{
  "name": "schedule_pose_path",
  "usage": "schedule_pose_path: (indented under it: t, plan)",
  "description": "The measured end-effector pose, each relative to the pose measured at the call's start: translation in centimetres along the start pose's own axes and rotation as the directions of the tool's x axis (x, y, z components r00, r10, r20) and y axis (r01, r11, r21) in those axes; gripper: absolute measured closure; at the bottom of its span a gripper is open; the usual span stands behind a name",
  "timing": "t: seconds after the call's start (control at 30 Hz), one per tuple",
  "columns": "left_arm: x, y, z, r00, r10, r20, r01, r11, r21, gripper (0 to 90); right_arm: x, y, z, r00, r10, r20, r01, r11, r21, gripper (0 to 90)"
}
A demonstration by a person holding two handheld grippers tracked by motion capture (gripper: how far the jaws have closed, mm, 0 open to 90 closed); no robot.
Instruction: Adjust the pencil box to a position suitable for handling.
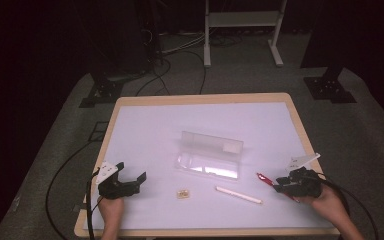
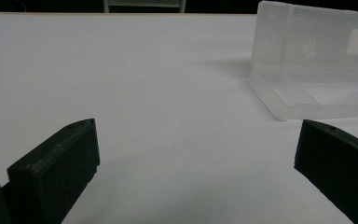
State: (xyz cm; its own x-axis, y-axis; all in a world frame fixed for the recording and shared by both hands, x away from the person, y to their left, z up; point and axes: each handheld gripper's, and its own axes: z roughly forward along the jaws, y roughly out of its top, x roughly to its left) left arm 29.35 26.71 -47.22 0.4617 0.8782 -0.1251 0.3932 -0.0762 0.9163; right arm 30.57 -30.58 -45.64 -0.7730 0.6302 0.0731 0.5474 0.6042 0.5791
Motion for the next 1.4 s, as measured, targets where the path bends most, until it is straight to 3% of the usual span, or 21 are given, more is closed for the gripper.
schedule_pose_path:
  t: [0.47,0.97,1.2,1.4]
  plan:
    - [0.0,0.0,0.0,1.0,0.001,-0.001,-0.001,1.0,0.001,0.0,0.3,-0.5,0.0,0.9997,-0.022,0.012,0.022,1.0,0.002,77.1]
    - [-0.1,0.0,0.0,1.0,0.002,-0.002,-0.002,1.0,0.002,0.0,0.4,-0.5,-0.4,0.9993,-0.021,0.03,0.022,1.0,-0.003,78.9]
    - [-0.1,0.0,0.0,1.0,0.008,-0.003,-0.008,0.9999,0.007,0.0,1.0,0.7,-1.7,0.9984,-0.048,0.031,0.049,0.998,-0.048,78.9]
    - [0.0,0.0,0.1,1.0,0.004,-0.001,-0.004,1.0,0.004,0.0,1.3,1.6,-2.1,0.997,-0.071,0.029,0.073,0.996,-0.056,78.9]
